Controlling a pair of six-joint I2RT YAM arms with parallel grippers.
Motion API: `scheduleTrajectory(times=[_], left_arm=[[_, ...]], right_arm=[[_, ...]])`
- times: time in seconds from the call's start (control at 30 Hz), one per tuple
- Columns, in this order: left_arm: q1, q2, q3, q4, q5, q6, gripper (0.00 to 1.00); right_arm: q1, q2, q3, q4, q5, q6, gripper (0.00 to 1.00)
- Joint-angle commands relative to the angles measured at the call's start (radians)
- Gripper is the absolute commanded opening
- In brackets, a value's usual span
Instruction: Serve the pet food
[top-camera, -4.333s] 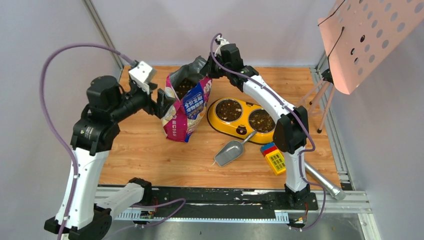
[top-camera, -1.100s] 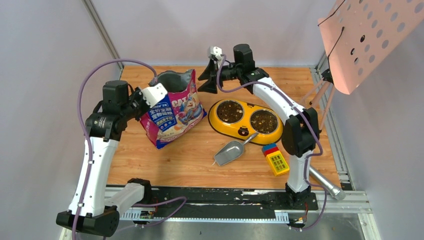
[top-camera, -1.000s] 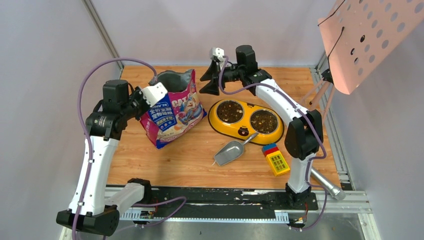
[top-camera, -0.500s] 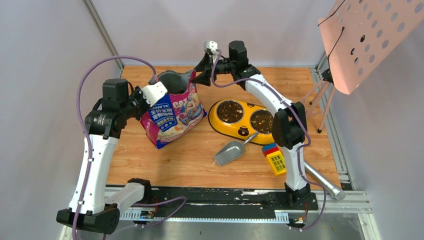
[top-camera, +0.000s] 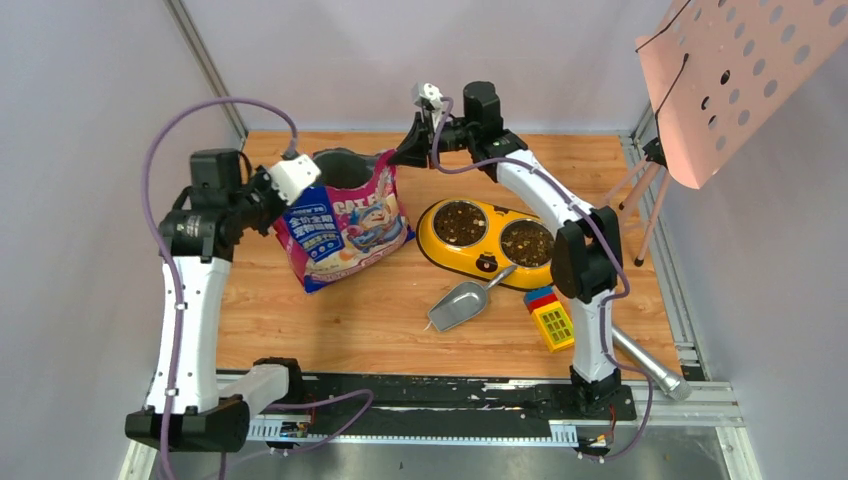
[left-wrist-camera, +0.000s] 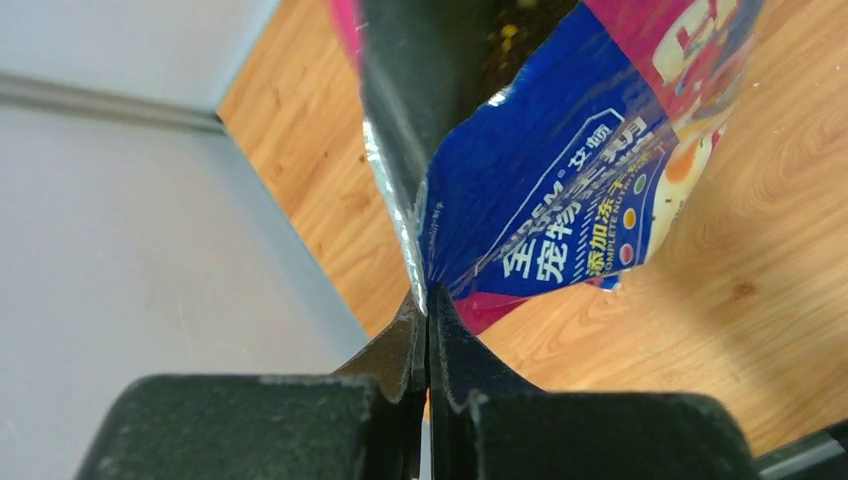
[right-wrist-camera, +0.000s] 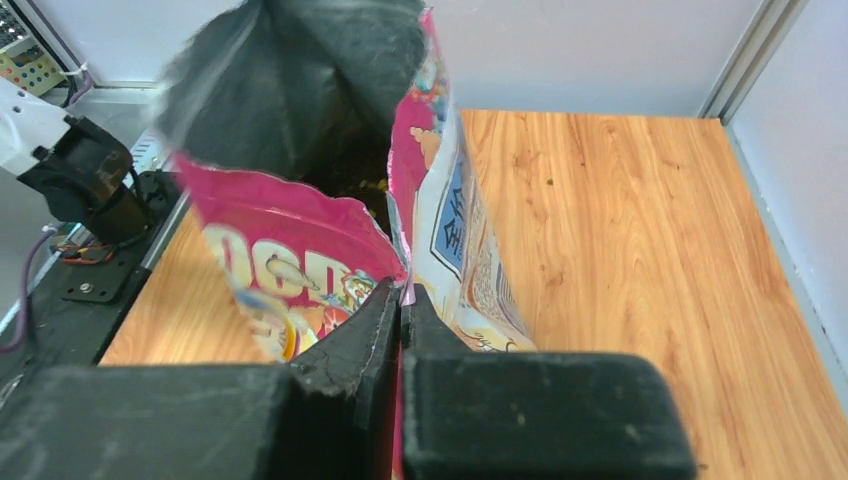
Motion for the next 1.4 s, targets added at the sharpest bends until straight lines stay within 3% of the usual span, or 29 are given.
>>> scheduleTrajectory(times=[0.0,0.1,0.17,0.4,0.63,0.67,0.7,0.77,0.83,0.93,1.07,1.13,1.33,1.37], left_arm=[[0.225,0.037,0.187,0.062,0.102,0.071,0.0],[0.402,0.082,0.248,-0.018,0.265,0.134,0.0],[0.452,0.109,0.275,-0.062,0.334,0.146,0.0],[0.465,0.12,0.233,-0.193,0.624,0.151,0.0],[0.43,0.066,0.121,-0.206,0.7,0.168,0.01],[0.4,0.061,0.108,-0.205,0.703,0.165,0.05],[0.382,0.059,0.102,-0.203,0.704,0.164,0.26],[0.317,0.048,0.073,-0.16,0.681,0.132,0.5],[0.25,0.037,0.039,-0.08,0.636,0.112,0.6],[0.171,0.056,0.016,-0.043,0.575,0.116,0.64],[0.144,0.144,0.084,-0.147,0.551,0.207,0.59],[0.142,0.177,0.127,-0.207,0.539,0.247,0.5],[0.142,0.174,0.186,-0.278,0.516,0.32,0.01],[0.143,0.174,0.194,-0.297,0.508,0.334,0.0]], right_arm=[[-0.019,-0.237,-0.119,-0.039,-0.015,0.005,0.0],[-0.048,-0.365,-0.238,-0.069,-0.012,0.016,0.0],[-0.069,-0.426,-0.306,-0.09,-0.014,0.017,0.0],[-0.093,-0.532,-0.457,-0.186,0.019,-0.063,0.0],[-0.096,-0.593,-0.515,-0.222,0.022,-0.07,0.0],[-0.095,-0.599,-0.522,-0.224,0.023,-0.066,0.0],[-0.095,-0.603,-0.529,-0.226,0.023,-0.061,0.0],[-0.094,-0.616,-0.541,-0.227,0.024,-0.051,0.0],[-0.09,-0.628,-0.551,-0.227,0.029,-0.053,0.0],[-0.09,-0.626,-0.544,-0.238,0.031,-0.058,0.0],[-0.089,-0.621,-0.527,-0.246,0.046,-0.061,0.0],[-0.091,-0.624,-0.522,-0.25,0.055,-0.073,0.0],[-0.129,-0.621,-0.506,-0.278,0.056,-0.087,0.0],[-0.142,-0.617,-0.505,-0.28,0.055,-0.084,0.0]])
